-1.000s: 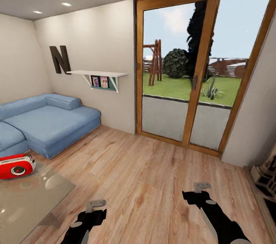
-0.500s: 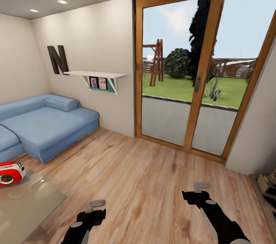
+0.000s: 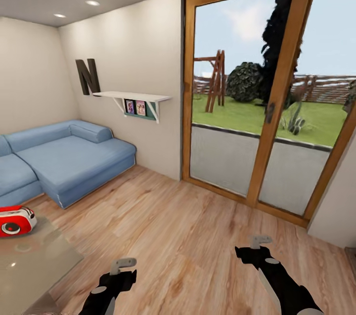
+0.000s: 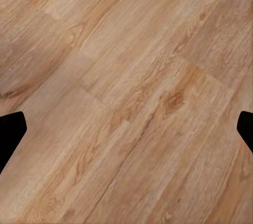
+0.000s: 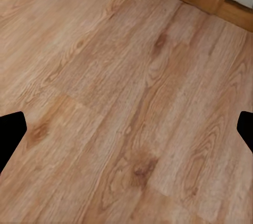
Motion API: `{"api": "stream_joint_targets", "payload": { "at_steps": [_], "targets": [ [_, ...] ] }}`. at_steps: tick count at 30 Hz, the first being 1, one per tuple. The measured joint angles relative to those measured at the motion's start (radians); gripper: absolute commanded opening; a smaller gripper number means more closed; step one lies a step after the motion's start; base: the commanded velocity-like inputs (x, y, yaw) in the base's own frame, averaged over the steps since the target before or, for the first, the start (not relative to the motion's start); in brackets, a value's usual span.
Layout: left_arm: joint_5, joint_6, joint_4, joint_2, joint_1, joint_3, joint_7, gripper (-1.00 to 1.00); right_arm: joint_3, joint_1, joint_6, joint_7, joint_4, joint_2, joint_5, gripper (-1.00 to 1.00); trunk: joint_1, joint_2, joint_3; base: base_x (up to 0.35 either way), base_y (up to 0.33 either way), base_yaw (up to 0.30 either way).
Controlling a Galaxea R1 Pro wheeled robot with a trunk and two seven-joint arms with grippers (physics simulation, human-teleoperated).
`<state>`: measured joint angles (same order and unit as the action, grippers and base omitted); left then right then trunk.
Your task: Turn on the radio receiver that's on the table in the living room.
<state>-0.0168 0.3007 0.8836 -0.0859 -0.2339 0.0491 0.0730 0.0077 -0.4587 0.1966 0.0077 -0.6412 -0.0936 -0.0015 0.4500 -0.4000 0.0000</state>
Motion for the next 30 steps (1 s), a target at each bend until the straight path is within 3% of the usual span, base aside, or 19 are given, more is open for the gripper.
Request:
{"api": "stream_joint_targets", "payload": {
  "at_steps": [30],
  "targets": [
    [0.000, -0.001, 0.000, 0.002, 0.000, 0.000, 0.000, 1.00, 0.000, 0.000, -0.002, 0.000, 0.000, 0.002, 0.000, 1.00, 0.000, 0.000, 0.000, 0.216, -0.247, 0.252]
  ]
}}
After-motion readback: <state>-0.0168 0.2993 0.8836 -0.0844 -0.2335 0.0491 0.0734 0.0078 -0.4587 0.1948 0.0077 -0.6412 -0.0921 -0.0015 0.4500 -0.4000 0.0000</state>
